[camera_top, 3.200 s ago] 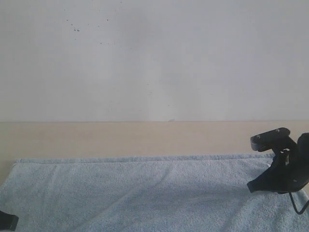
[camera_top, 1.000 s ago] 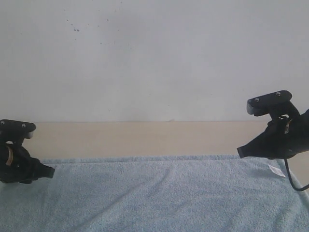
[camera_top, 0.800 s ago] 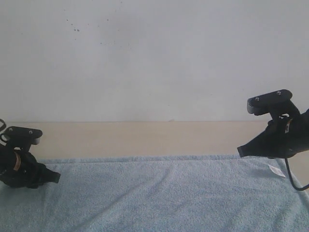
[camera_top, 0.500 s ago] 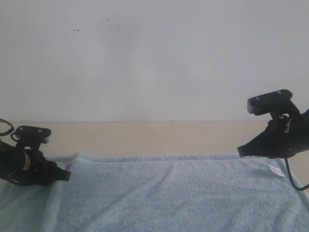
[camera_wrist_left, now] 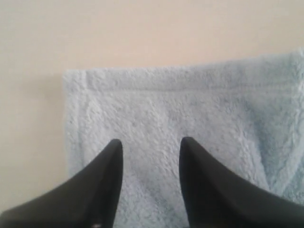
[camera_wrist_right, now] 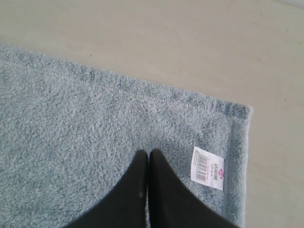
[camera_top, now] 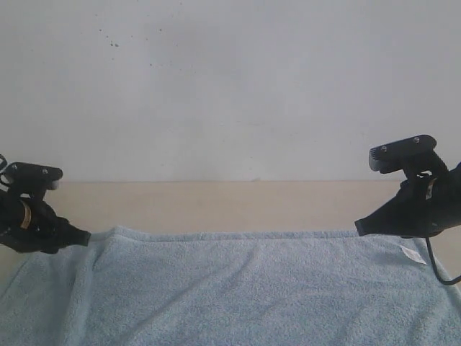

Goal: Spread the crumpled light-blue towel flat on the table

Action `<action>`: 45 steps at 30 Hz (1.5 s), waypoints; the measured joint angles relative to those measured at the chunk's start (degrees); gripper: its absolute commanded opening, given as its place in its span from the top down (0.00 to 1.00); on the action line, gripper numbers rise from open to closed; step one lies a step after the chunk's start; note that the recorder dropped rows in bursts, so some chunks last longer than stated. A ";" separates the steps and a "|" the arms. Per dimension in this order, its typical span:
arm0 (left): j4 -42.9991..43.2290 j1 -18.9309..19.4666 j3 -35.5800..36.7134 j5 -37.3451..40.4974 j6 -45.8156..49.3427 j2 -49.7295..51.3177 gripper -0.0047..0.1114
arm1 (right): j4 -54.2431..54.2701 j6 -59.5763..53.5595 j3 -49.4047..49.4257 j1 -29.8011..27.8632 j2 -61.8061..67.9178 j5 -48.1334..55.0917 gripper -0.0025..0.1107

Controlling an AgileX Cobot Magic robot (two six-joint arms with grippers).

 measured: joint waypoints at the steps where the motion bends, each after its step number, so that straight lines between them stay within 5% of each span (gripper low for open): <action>1: 0.00 0.13 -0.41 0.00 0.22 -0.29 0.63 | 0.11 0.00 0.00 0.00 0.00 0.00 0.98; 13: 0.88 0.73 -7.29 2.45 1.65 4.21 0.64 | 0.11 0.00 0.00 0.00 0.00 0.34 0.98; 20: 1.40 0.99 -9.49 3.10 1.30 7.00 0.92 | 0.11 0.00 0.00 0.00 0.00 0.38 0.98; 34: 1.43 3.70 -10.00 -0.56 0.84 10.51 0.92 | 0.11 0.13 0.00 0.00 0.00 0.48 0.98; 45: 3.08 10.65 -11.31 -2.68 0.61 11.70 0.92 | 0.11 0.25 0.00 0.00 0.00 1.70 0.98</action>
